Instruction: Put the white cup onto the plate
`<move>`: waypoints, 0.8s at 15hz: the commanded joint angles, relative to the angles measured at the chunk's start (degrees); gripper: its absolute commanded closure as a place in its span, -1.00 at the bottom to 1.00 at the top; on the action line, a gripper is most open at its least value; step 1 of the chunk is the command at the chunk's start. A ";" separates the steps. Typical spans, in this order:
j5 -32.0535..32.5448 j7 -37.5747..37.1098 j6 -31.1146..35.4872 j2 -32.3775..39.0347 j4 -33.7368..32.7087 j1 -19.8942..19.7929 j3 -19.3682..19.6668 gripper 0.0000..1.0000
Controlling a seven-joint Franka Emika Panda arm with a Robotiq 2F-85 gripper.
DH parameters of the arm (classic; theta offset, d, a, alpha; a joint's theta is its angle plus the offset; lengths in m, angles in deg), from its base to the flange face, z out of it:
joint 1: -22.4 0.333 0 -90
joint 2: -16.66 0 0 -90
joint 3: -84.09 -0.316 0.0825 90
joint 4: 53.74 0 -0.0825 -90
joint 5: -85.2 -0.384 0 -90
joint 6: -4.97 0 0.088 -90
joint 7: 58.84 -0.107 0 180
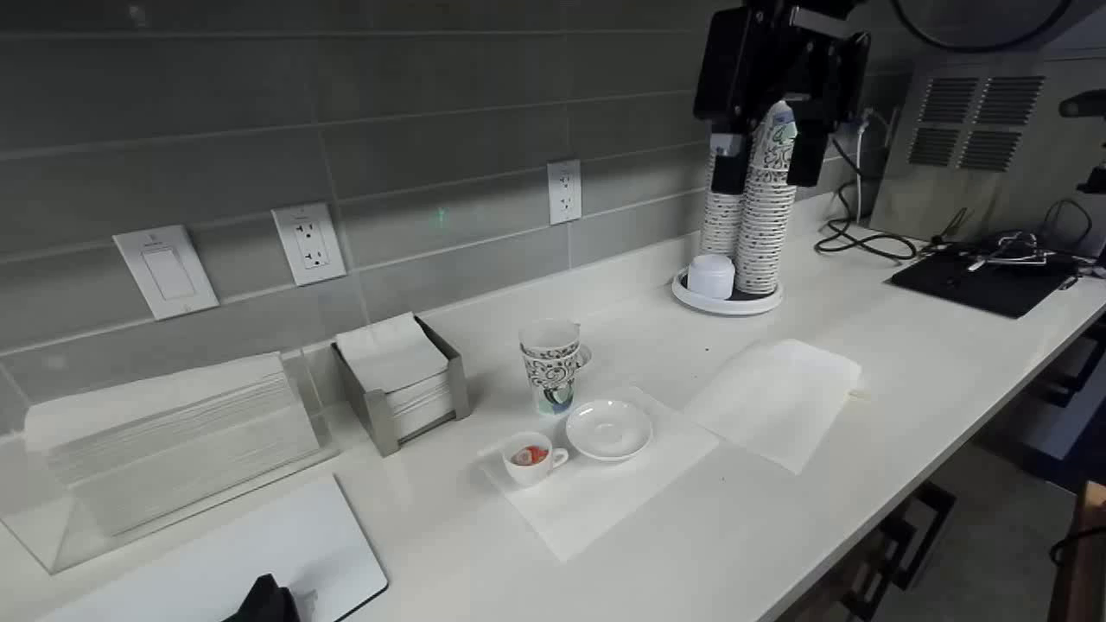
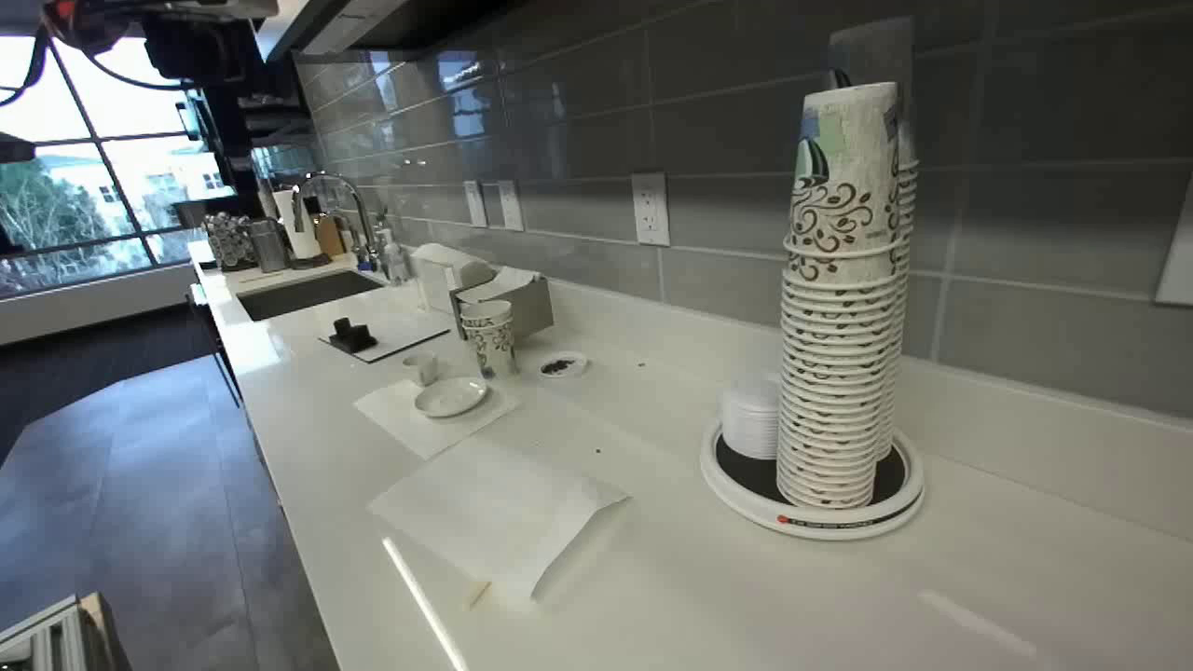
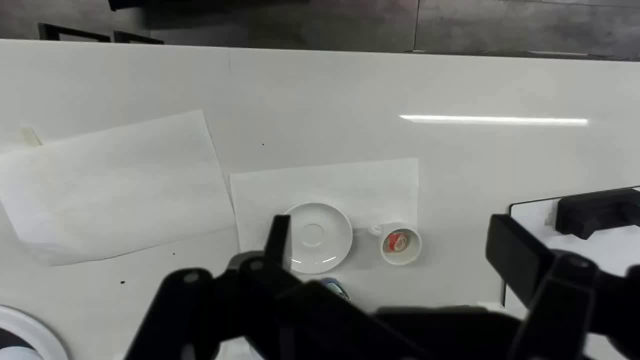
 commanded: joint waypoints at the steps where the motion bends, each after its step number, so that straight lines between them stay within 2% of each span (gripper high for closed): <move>1: 0.08 -0.06 -0.10 0.06 -0.11 0.15 0.13 -1.00; 7: 0.08 -0.06 -0.09 0.06 -0.11 0.15 0.13 -1.00; 9: -0.15 9.03 2.99 2.87 -0.68 2.05 0.83 -1.00; 12: -0.14 17.98 9.88 6.21 1.03 3.31 1.31 -1.00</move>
